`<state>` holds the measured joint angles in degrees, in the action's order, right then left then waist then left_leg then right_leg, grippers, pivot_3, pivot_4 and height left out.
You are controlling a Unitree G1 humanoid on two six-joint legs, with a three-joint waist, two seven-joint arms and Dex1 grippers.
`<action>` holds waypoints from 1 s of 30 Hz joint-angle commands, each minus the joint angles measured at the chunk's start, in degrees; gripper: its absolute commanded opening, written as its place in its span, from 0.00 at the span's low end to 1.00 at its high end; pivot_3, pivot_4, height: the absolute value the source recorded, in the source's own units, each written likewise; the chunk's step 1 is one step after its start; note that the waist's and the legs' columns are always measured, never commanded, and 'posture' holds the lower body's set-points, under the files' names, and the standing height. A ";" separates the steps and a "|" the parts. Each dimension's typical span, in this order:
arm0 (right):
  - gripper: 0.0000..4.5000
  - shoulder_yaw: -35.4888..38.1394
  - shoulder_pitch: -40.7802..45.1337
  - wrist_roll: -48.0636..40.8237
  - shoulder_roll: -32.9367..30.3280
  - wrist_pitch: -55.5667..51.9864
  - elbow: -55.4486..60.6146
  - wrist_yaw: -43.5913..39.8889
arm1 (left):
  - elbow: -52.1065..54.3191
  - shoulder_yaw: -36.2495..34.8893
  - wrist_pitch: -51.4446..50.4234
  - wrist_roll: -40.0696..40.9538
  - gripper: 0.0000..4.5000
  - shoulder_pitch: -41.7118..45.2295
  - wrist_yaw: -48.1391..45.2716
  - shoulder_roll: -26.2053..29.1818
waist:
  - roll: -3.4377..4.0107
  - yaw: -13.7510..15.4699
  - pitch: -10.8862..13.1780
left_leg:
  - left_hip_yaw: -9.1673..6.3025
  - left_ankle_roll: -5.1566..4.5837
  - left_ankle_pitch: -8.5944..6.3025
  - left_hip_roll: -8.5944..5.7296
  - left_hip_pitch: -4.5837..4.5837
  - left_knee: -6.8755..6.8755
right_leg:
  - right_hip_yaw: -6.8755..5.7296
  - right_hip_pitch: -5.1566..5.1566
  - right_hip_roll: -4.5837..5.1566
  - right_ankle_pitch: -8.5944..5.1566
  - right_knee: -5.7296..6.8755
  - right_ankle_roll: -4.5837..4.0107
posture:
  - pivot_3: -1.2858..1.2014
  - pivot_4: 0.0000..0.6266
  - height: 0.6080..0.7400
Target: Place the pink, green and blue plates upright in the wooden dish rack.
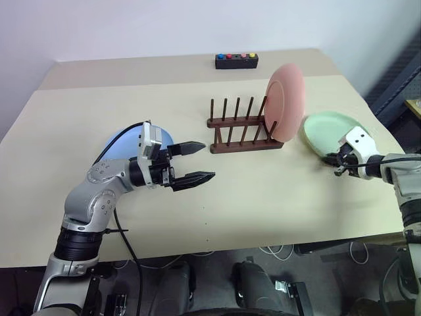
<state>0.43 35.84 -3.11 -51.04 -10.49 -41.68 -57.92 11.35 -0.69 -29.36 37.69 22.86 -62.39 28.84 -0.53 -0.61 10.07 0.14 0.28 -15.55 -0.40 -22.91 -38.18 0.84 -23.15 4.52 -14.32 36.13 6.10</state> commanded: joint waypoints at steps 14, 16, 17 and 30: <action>0.01 20.30 7.71 -13.87 -0.67 -9.16 4.00 13.45 | -2.48 -0.34 2.84 -0.60 1.00 3.32 -1.81 0.17 | 0.23 -0.45 0.13 | 0.08 0.00 0.00 -0.02 0.00 0.00 | 0.08 -0.06 0.02 0.00 0.01 -0.01 | 0.52 0.24 1.00; 0.01 23.52 10.81 -17.62 -0.02 -11.28 5.21 14.40 | -3.28 -0.42 3.32 -0.82 1.00 3.94 -2.14 0.27 | 0.27 -0.35 0.13 | 0.12 0.00 0.00 -0.02 0.00 0.01 | 0.12 -0.10 0.01 0.00 0.02 -0.01 | 0.52 0.24 1.00; 0.01 25.02 12.22 -19.79 0.40 -12.46 6.27 14.35 | -3.58 -0.56 3.37 -0.80 1.00 4.22 -2.23 0.32 | 0.27 -0.29 0.13 | 0.11 0.00 0.00 -0.01 0.01 0.03 | 0.10 -0.09 0.00 0.00 0.02 0.00 | 0.52 0.24 1.00; 0.01 36.15 25.74 -51.88 9.17 -37.94 25.38 20.15 | -7.04 -2.85 5.11 -0.88 1.00 5.90 -3.28 2.86 | 0.27 -0.09 0.14 | 0.01 -0.02 -0.01 0.01 -0.21 0.10 | 0.02 -0.26 0.05 0.01 0.01 0.01 | 0.52 0.24 1.00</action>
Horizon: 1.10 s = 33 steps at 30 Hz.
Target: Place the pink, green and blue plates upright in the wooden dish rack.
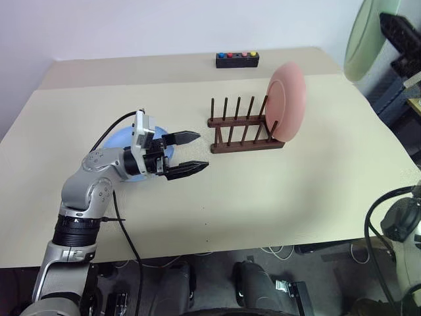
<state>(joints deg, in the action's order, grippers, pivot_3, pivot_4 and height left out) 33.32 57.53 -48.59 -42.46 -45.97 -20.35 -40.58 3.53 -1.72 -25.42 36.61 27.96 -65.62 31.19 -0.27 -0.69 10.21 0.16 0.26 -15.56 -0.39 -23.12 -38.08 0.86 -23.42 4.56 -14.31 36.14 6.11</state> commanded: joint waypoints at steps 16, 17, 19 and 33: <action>0.01 4.81 3.33 -29.43 6.65 -17.43 6.82 9.21 | -0.72 -3.49 1.85 0.28 1.00 1.06 -2.31 3.44 | 0.00 -0.12 0.00 | -0.05 -0.02 -0.01 0.01 -0.19 0.00 | -0.06 -0.17 0.01 0.00 0.01 -0.01 | 0.52 0.24 1.00; 0.01 4.09 2.45 -29.49 7.12 -17.54 7.42 8.95 | -0.75 -3.48 1.92 0.27 1.00 1.08 -2.33 3.44 | 0.00 -0.12 0.00 | -0.05 -0.02 -0.01 0.01 -0.19 0.00 | -0.06 -0.17 0.01 0.01 0.01 0.00 | 0.52 0.24 1.00; 0.01 2.95 1.16 -29.87 8.24 -18.15 7.58 9.58 | -0.65 -3.42 2.00 0.32 1.00 1.05 -2.42 3.43 | 0.00 -0.12 0.00 | -0.04 -0.02 -0.01 0.01 -0.20 0.00 | -0.05 -0.16 0.02 0.01 0.01 0.00 | 0.52 0.24 1.00; 0.01 -5.03 -5.21 -24.48 12.81 -13.28 9.46 6.98 | -0.15 -3.56 1.50 0.93 1.00 0.79 -3.73 4.38 | 0.00 -0.12 0.00 | -0.05 -0.02 -0.01 0.01 -0.22 0.00 | -0.08 -0.20 -0.01 0.01 0.01 0.01 | 0.52 0.24 1.00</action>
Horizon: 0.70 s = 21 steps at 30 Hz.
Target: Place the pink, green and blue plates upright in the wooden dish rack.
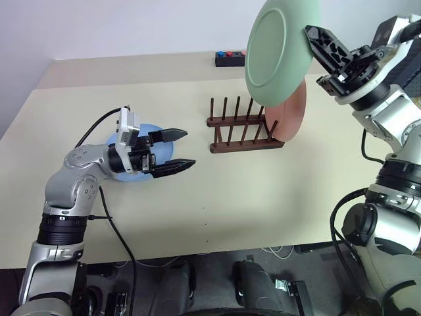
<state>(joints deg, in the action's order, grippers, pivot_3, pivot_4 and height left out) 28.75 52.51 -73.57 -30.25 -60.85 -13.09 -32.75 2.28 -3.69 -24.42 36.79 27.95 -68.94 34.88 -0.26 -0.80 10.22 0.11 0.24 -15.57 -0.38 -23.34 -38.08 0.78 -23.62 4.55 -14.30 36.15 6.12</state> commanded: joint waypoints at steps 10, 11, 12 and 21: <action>0.01 -2.67 -2.57 4.37 2.55 5.10 3.65 0.13 | 1.71 -1.20 0.96 0.22 1.00 0.29 -1.03 1.18 | 0.00 -0.01 0.00 | 0.00 0.00 0.00 0.00 0.00 0.00 | 0.00 -0.02 -0.01 0.00 0.00 0.00 | 0.52 0.24 1.00; 0.01 -2.70 -2.63 4.48 2.58 5.21 3.58 0.17 | 1.68 -1.13 1.16 0.07 1.00 0.33 -1.25 1.29 | 0.00 -0.01 0.00 | 0.00 0.00 0.00 0.00 0.00 0.00 | 0.00 -0.02 -0.01 0.00 0.00 0.00 | 0.52 0.24 1.00; 0.01 -2.80 -2.73 4.85 2.59 5.45 3.57 0.11 | 1.63 -1.17 1.15 0.11 1.00 0.37 -1.37 1.35 | 0.00 -0.01 0.00 | 0.00 0.00 0.00 0.00 -0.01 0.00 | 0.00 -0.02 -0.01 0.00 0.00 0.00 | 0.52 0.24 1.00; 0.01 -3.53 -4.00 7.31 2.50 6.50 2.60 -0.74 | 2.07 -1.22 1.07 0.34 1.00 0.30 -1.20 1.40 | 0.00 -0.02 0.00 | 0.00 0.00 0.00 0.00 -0.01 0.00 | 0.00 -0.02 -0.01 0.00 0.00 0.00 | 0.52 0.24 1.00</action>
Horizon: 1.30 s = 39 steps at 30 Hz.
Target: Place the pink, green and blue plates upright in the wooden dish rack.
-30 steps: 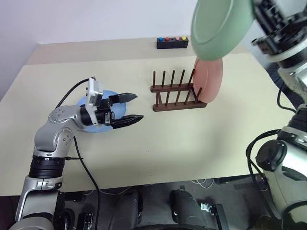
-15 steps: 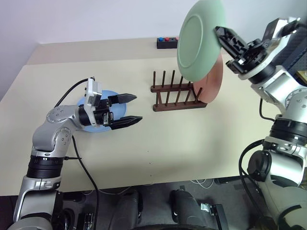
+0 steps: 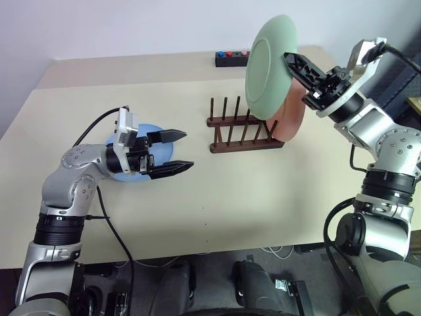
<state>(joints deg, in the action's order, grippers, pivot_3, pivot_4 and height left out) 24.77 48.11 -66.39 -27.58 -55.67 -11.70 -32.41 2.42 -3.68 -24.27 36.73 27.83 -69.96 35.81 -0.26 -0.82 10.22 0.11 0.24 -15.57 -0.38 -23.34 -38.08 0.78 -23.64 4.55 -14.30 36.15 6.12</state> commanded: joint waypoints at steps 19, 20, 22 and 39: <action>0.01 -1.09 -1.29 3.68 0.79 2.05 -0.11 -2.89 | 2.39 -1.36 0.80 0.60 1.00 -0.01 0.34 0.22 | 0.00 0.00 0.00 | 0.00 0.00 0.00 0.00 0.00 0.00 | 0.00 0.00 0.00 0.00 0.00 0.00 | 0.52 0.24 1.00; 0.01 -1.08 -1.29 3.69 0.82 2.04 -0.14 -2.96 | 2.40 -1.37 0.78 0.62 1.00 -0.02 0.35 0.20 | 0.00 0.00 0.00 | 0.00 0.00 0.00 0.00 0.00 0.00 | 0.00 0.00 0.00 0.00 0.00 0.00 | 0.52 0.24 1.00; 0.01 -1.41 -1.67 4.27 0.93 2.20 0.06 -3.13 | 2.45 -1.35 0.88 0.57 1.00 -0.05 0.35 0.18 | 0.00 0.00 0.00 | 0.00 0.00 0.00 0.00 0.00 0.00 | 0.00 0.00 0.00 0.00 0.00 0.00 | 0.52 0.24 1.00; 0.33 -1.88 -3.46 5.81 1.94 2.53 1.75 -1.78 | 2.72 -1.20 0.65 0.69 1.00 -0.23 0.23 0.16 | 0.00 0.01 0.00 | 0.00 0.00 0.00 0.00 0.00 0.00 | 0.00 0.00 0.00 0.00 0.00 0.00 | 0.52 0.24 1.00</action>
<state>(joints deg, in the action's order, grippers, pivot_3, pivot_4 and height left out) 22.01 44.18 -60.09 -25.76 -54.28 -12.52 -34.07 3.51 -3.68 -24.27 36.76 27.39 -69.73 35.79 -0.26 -0.82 10.22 0.11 0.24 -15.57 -0.38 -23.34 -38.08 0.78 -23.64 4.54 -14.30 36.15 6.12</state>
